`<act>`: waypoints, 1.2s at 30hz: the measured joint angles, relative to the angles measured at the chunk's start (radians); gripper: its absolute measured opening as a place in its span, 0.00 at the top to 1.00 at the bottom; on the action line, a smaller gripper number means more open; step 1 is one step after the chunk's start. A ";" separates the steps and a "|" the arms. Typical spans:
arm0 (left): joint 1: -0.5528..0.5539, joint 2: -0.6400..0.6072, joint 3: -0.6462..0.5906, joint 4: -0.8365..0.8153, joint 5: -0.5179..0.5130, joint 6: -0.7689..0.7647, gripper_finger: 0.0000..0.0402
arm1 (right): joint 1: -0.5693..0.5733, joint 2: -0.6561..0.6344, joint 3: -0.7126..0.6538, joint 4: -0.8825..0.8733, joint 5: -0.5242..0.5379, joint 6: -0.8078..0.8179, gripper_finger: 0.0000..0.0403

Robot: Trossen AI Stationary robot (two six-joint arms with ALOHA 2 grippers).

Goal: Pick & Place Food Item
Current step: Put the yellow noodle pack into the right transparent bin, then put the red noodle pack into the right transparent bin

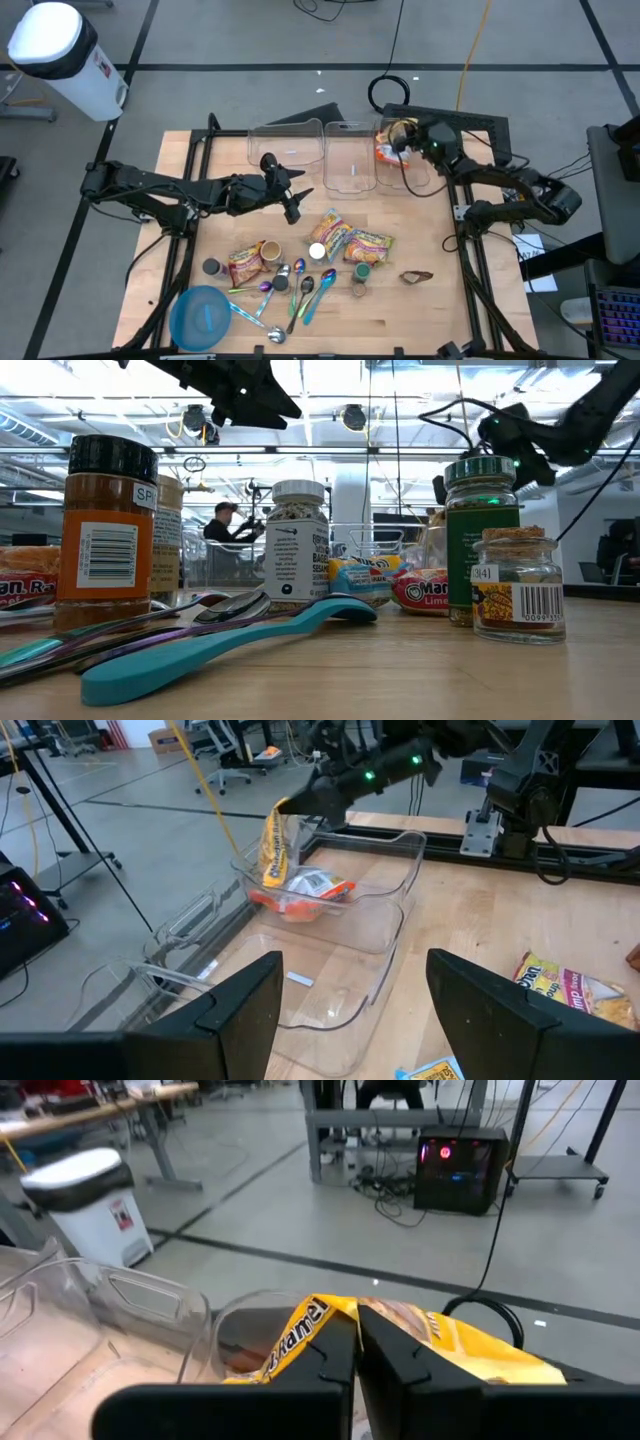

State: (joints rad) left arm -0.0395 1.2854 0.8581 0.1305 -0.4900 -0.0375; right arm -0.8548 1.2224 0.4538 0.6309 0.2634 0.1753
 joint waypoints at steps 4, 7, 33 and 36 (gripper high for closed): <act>0.000 0.000 0.000 0.000 0.000 0.002 0.36 | 0.000 0.000 -0.034 0.038 0.000 -0.012 1.00; 0.000 0.000 0.000 0.000 0.000 0.002 0.36 | -0.001 0.000 -0.034 0.056 0.000 -0.034 1.00; 0.000 0.000 0.000 0.001 -0.001 0.004 0.36 | 0.097 0.015 0.226 -0.149 0.132 -0.512 0.17; 0.000 0.000 0.000 0.001 -0.001 0.004 0.36 | 0.185 -0.042 0.229 -0.156 0.132 -0.509 0.16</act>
State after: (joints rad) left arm -0.0395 1.2854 0.8581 0.1314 -0.4908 -0.0334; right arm -0.6697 1.1809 0.6826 0.4745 0.3954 -0.3340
